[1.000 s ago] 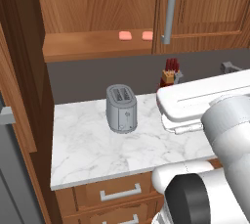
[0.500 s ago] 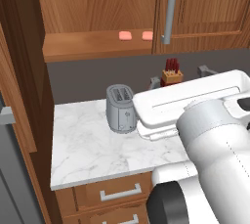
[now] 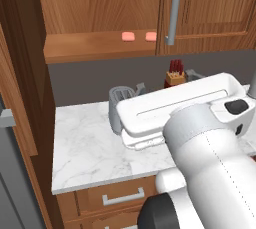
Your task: Pick up the bar soap and bar soap from the sink, and place them back in the cabinet, and close the cabinet doors.
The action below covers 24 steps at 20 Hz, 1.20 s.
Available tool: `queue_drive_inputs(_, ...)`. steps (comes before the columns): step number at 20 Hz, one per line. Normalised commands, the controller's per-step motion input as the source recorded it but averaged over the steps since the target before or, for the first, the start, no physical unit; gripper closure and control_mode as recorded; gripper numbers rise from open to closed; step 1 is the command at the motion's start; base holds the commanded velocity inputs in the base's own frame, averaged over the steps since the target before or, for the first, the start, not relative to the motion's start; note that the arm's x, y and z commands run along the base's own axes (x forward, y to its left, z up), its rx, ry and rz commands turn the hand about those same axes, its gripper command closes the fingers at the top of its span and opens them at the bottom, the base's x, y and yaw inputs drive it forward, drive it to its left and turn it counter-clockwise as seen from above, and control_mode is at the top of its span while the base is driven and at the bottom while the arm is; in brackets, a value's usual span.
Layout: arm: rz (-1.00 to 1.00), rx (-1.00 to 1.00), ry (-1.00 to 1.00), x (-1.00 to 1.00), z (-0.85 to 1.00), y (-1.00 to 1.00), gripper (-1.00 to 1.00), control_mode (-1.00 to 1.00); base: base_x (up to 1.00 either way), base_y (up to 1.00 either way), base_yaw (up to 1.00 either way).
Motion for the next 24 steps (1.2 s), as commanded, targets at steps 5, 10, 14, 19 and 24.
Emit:
queue_drive_inputs(5,0.02,0.0,0.0,-0.1,-0.15,0.32,-1.0,-1.0,0.0,0.0,0.0)
queue_drive_inputs(10,0.01,0.0,0.0,-0.15,-0.09,0.29,-1.0,-1.0,0.0,0.0,0.0)
queue_drive_inputs(14,0.0,0.0,0.0,-0.07,-0.07,0.37,-1.0,-1.0,0.0,0.0,0.0)
queue_drive_inputs(19,0.0,0.0,0.0,-0.07,-0.02,0.4,-1.0,-1.0,0.0,0.0,0.0)
queue_drive_inputs(24,0.02,0.0,0.0,-0.15,0.0,0.31,-1.0,-1.0,0.0,0.0,0.0)
